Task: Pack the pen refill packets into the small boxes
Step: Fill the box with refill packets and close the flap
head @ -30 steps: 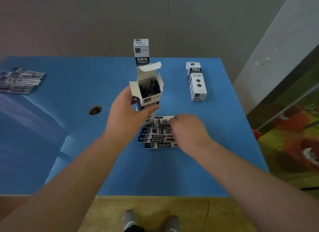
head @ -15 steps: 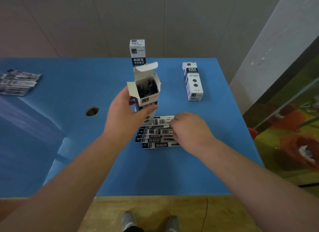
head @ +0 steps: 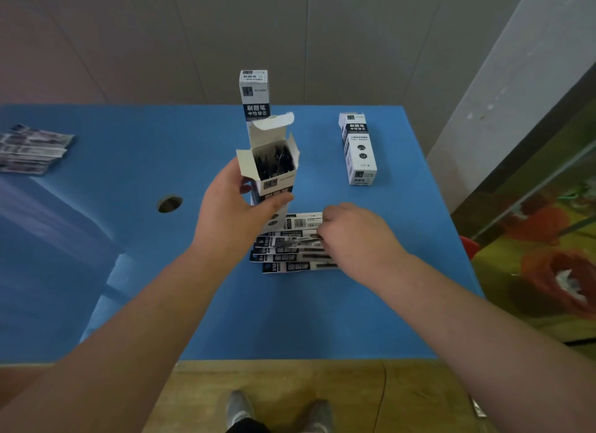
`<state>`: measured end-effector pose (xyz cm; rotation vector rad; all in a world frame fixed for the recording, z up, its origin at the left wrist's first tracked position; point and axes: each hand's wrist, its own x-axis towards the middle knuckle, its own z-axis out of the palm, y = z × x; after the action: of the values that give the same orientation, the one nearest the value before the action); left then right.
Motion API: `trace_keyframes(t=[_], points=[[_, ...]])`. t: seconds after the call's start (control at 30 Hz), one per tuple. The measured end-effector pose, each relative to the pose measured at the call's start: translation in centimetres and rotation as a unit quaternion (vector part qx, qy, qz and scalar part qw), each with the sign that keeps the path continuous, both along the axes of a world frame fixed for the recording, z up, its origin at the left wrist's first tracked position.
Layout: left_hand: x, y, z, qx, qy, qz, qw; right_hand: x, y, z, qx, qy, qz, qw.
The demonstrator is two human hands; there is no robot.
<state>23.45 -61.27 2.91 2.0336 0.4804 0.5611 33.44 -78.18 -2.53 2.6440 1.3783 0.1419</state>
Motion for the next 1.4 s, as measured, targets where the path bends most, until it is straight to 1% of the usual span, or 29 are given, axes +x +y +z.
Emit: trace_keyframes(t=[0.17,0.3,0.37,0.47,0.67,0.73,0.83,0.93,1.03,1.1,1.17,1.2,1.23,1.3,1.37,1.4], points=[[-0.1,-0.3,0.2,0.001,-0.002,-0.003,1.000,-0.2,-0.1,0.0,-0.039,-0.012,0.017,0.999],[-0.3,-0.3,0.3,0.003,-0.002,-0.001,1.000,0.1,-0.3,0.2,-0.005,-0.032,0.028,0.999],[-0.4,-0.4,0.4,0.005,-0.003,0.000,1.000,0.0,-0.4,0.6,-0.002,-0.019,0.052,0.998],[-0.5,-0.5,0.3,0.005,-0.003,0.003,1.000,-0.2,-0.6,1.4,-0.019,0.018,0.049,0.998],[-0.7,-0.5,0.4,0.005,-0.005,0.007,1.000,-0.2,-0.4,1.2,-0.040,0.014,0.051,0.998],[-0.7,-0.5,0.5,0.004,-0.004,0.007,1.000,0.1,-0.4,0.8,-0.011,0.009,0.045,0.999],[-0.8,-0.6,0.5,0.002,-0.003,0.005,1.000,0.3,-0.6,0.6,0.047,0.025,0.048,0.997],[-0.9,-0.5,0.5,0.007,-0.006,0.006,1.000,0.1,-0.8,1.4,0.073,0.075,0.027,0.994],[-1.0,-0.4,0.4,0.007,-0.004,0.009,1.000,0.0,-1.2,2.7,0.162,0.136,-0.014,0.977],[-1.0,-0.3,0.4,0.008,-0.004,0.009,1.000,-0.1,-1.5,4.2,0.250,0.208,-0.048,0.944],[-1.0,-0.3,0.3,0.010,-0.004,0.010,1.000,-0.3,-1.8,5.6,0.322,0.297,-0.107,0.893],[-1.0,-0.3,0.3,0.010,-0.005,0.010,1.000,-0.6,-2.0,6.2,0.353,0.345,-0.139,0.859],[-1.0,-0.4,0.3,0.011,-0.004,0.010,1.000,-1.0,-2.2,6.7,0.386,0.396,-0.168,0.816],[-1.0,-0.6,0.2,0.015,-0.005,0.009,1.000,-1.6,-2.4,7.3,0.458,0.490,-0.204,0.713],[-0.9,-0.8,0.1,0.023,-0.004,0.006,1.000,-2.0,-2.6,7.8,0.530,0.563,-0.207,0.600],[-0.9,-0.9,0.0,0.025,-0.003,0.003,1.000,-2.2,-2.7,8.1,0.557,0.586,-0.202,0.553]])
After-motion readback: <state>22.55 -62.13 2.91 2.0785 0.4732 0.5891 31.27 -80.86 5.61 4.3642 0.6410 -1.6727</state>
